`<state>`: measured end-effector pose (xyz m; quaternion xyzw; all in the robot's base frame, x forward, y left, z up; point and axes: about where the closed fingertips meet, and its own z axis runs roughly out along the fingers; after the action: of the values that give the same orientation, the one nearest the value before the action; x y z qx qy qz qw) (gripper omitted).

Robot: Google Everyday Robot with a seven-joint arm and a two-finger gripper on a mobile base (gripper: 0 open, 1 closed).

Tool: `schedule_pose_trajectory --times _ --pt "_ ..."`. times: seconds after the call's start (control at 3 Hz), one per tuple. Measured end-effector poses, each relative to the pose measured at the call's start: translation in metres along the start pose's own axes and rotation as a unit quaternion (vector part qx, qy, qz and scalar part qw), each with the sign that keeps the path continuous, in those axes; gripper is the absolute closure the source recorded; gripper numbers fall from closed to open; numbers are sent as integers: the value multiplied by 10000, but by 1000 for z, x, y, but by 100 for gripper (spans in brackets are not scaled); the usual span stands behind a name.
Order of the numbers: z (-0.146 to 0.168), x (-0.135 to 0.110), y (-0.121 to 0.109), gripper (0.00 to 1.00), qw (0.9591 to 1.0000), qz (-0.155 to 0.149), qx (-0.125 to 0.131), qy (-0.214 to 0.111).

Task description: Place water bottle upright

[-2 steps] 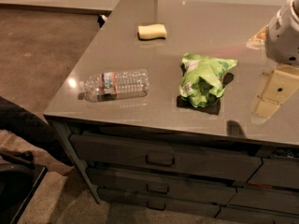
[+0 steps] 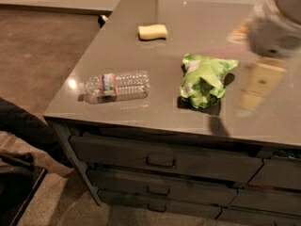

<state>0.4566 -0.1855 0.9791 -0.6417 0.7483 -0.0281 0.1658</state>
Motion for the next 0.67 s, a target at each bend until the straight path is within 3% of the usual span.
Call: schedule_pose_trajectory --times 0.67 --pt "23 -99 -23 0 9958 -841 -248 -281"
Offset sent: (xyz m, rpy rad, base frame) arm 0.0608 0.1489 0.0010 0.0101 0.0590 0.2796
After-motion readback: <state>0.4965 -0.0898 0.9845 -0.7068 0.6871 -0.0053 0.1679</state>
